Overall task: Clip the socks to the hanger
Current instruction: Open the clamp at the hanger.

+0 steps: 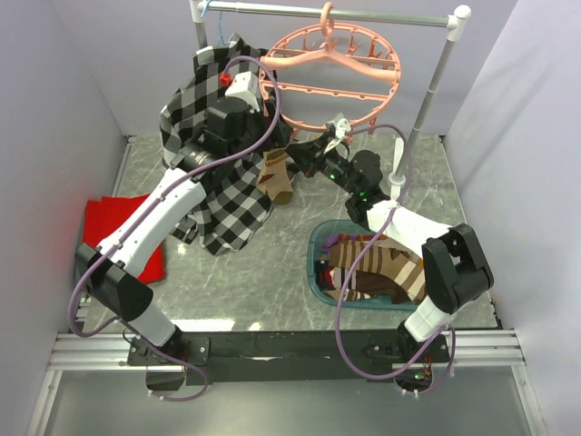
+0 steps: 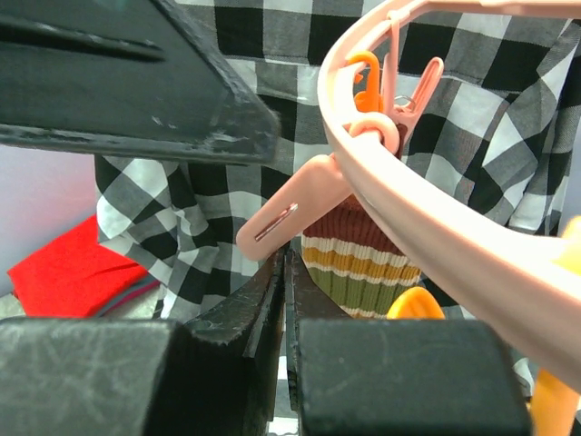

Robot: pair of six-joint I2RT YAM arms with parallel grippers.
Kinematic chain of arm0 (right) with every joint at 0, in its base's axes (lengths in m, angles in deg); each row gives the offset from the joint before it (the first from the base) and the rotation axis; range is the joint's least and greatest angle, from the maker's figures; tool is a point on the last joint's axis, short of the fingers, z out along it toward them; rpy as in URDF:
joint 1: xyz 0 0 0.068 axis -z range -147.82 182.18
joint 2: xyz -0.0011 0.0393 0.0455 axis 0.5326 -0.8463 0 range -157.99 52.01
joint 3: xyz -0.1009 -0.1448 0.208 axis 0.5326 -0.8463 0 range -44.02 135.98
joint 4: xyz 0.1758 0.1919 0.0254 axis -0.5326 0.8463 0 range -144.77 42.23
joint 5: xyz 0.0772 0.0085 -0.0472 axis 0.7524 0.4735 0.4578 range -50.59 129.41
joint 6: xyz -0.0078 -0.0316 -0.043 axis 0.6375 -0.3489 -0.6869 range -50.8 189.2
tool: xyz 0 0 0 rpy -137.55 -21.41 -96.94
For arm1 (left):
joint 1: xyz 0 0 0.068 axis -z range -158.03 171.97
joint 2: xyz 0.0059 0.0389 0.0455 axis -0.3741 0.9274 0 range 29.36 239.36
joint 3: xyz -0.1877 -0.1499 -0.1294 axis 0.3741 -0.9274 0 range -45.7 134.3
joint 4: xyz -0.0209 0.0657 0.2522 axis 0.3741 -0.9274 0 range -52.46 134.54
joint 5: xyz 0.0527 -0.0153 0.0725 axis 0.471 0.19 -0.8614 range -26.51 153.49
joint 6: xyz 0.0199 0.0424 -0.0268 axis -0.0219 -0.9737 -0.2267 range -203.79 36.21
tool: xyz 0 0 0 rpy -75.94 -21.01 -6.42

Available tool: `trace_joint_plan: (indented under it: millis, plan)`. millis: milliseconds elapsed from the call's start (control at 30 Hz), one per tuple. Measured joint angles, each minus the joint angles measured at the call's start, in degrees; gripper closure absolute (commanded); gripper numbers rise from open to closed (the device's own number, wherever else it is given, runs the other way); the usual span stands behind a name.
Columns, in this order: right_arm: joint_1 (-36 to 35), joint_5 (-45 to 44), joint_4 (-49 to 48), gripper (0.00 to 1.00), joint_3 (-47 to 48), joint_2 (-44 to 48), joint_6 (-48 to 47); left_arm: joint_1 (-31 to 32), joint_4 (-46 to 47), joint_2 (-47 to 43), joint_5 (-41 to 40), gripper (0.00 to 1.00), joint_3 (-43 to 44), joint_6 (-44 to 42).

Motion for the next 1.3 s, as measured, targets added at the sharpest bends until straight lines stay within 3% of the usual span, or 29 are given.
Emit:
trace_joint_plan:
  millis: [167, 533, 767, 1000, 1300]
  plan:
    - [0.0, -0.02, 0.24, 0.9, 0.0, 0.0, -0.09, -1.9, 2.34, -0.59, 7.41, 0.18, -0.96, -4.57]
    - [0.0, -0.35, 0.74, 0.89, 0.0, 0.0, -0.33, -3.19, 2.64, 0.74, 19.32, 0.24, 0.57, -11.74]
    - [0.0, -0.61, 1.07, 0.72, 0.0, 0.0, -0.87, -4.87, 2.43, 1.99, 22.14, 0.26, 1.2, -12.13]
    - [0.0, -2.14, 1.09, 0.62, -0.13, 0.11, -1.86, -4.81, 3.15, 1.99, 21.64, 0.38, 0.87, -10.6]
    - [0.0, -5.29, 1.01, 0.49, -0.79, 0.9, -3.13, -4.81, 4.17, 1.99, 18.84, 0.41, 0.37, -8.46]
